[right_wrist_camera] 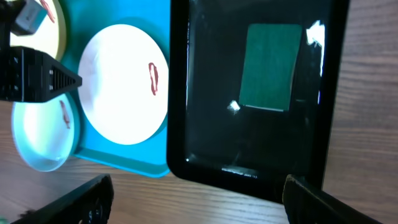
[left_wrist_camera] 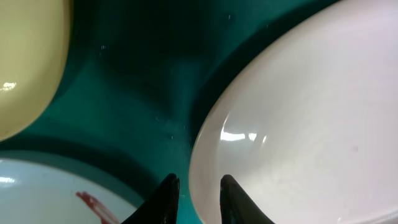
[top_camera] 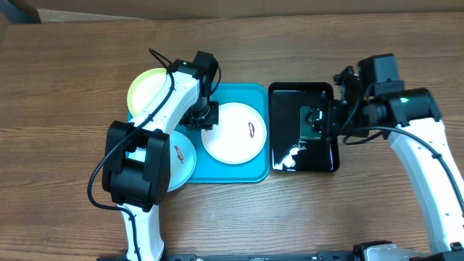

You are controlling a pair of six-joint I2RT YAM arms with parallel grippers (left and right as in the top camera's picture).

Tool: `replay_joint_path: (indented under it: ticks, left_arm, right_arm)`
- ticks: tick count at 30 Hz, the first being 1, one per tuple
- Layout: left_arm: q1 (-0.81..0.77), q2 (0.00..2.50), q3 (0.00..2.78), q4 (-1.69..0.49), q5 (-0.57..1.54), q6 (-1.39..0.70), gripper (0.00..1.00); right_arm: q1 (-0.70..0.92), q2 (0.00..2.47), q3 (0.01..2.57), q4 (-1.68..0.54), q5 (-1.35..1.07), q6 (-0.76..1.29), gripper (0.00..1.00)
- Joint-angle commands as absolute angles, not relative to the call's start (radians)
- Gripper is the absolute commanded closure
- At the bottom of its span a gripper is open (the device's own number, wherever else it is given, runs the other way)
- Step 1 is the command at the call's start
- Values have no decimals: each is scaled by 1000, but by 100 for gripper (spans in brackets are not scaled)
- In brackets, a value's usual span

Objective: Clean dirty plates on tray and stack at the side
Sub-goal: 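Move the right gripper over the black tray above the green sponge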

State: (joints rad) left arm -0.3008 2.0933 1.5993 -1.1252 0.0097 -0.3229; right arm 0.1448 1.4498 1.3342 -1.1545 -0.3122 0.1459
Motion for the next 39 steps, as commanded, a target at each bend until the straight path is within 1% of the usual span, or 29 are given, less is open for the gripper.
replay_joint_path:
  ticks: [1, 5, 11, 15, 19, 23, 25, 29, 34, 36, 39]
  left_arm:
    - [-302, 2106, 1565, -1097, 1, -345, 75]
    - [-302, 2106, 1557, -1087, 18, -345, 75]
    - [-302, 2106, 1555, -1087, -7, -345, 76]
    - [-302, 2106, 1545, -1076, -7, -345, 77]
    - [-302, 2106, 1525, -1055, -7, -345, 79]
    - [-302, 2106, 1525, -1053, -7, -345, 85]
    - [-302, 2106, 1525, -1050, -7, -345, 86]
    - [-302, 2106, 1525, -1051, -7, -345, 83]
    - [-302, 2106, 1515, -1045, -8, -345, 82]
    - [-302, 2106, 1514, -1045, -8, -345, 84]
    - [-302, 2106, 1514, -1045, -8, -345, 93]
  right_arm:
    - [184, 1452, 1348, -1140, -209, 151, 12]
    - [196, 1454, 1348, -1139, -164, 154, 13]
    - [196, 1460, 1348, -1135, -130, 154, 20]
    - [196, 1484, 1348, -1129, -131, 154, 20]
    - [196, 1512, 1348, -1123, -131, 154, 21]
    - [196, 1515, 1348, -1115, -126, 154, 21]
    - [196, 1515, 1348, -1110, -116, 154, 21]
    - [196, 1515, 1348, -1102, -78, 154, 22]
    - [196, 1515, 1323, -1051, -75, 154, 25]
    - [196, 1515, 1294, -1010, -75, 154, 26]
    - [196, 1515, 1250, -960, -76, 154, 28]
